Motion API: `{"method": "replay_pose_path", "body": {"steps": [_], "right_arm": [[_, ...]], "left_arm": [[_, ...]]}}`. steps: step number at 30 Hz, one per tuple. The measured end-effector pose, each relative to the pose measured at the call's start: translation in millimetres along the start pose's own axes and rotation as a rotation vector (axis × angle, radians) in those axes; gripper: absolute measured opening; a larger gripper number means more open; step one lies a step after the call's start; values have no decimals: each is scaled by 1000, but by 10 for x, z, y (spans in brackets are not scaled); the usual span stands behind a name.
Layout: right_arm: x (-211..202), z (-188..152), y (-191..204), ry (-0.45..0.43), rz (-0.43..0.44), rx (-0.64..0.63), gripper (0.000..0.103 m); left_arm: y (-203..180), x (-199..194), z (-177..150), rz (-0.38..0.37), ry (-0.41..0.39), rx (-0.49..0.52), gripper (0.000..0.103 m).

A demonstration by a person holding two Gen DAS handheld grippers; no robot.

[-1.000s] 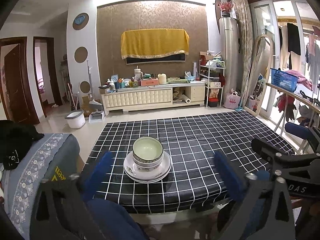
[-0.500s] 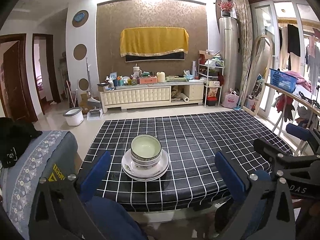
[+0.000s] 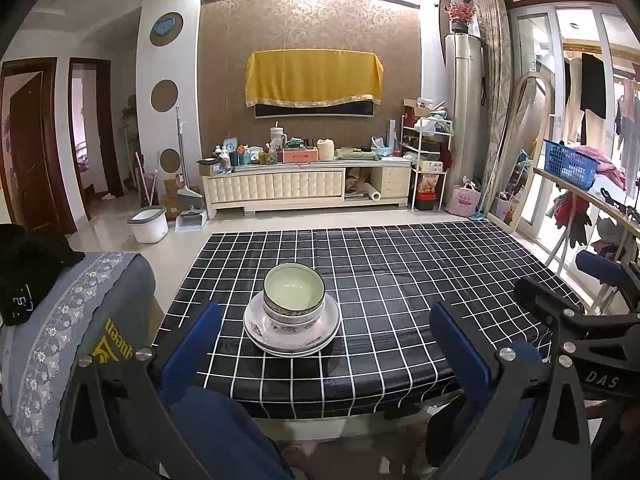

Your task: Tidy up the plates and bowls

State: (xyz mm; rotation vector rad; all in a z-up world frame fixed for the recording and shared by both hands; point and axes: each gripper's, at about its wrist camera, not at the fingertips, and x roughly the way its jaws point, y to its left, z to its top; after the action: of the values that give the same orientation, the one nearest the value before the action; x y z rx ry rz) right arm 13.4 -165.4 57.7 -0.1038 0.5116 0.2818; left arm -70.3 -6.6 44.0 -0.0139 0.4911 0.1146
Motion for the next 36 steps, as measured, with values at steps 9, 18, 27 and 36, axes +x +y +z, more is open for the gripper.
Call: {"method": "replay_pose_path", "body": {"steps": [9, 18, 27, 36], "right_arm": [[-14, -4, 13, -2, 3, -7, 103], [-37, -20, 14, -6, 5, -7, 103], [-35, -18, -2, 2, 3, -1, 103], [-34, -24, -20, 6, 4, 2, 103]], "left_arm": [[-41, -31, -7, 6, -9, 19, 103], [-69, -51, -24, 12, -19, 22, 103], [-98, -64, -35, 1, -25, 19, 103], [-134, -52, -64, 1, -22, 21, 103]]}}
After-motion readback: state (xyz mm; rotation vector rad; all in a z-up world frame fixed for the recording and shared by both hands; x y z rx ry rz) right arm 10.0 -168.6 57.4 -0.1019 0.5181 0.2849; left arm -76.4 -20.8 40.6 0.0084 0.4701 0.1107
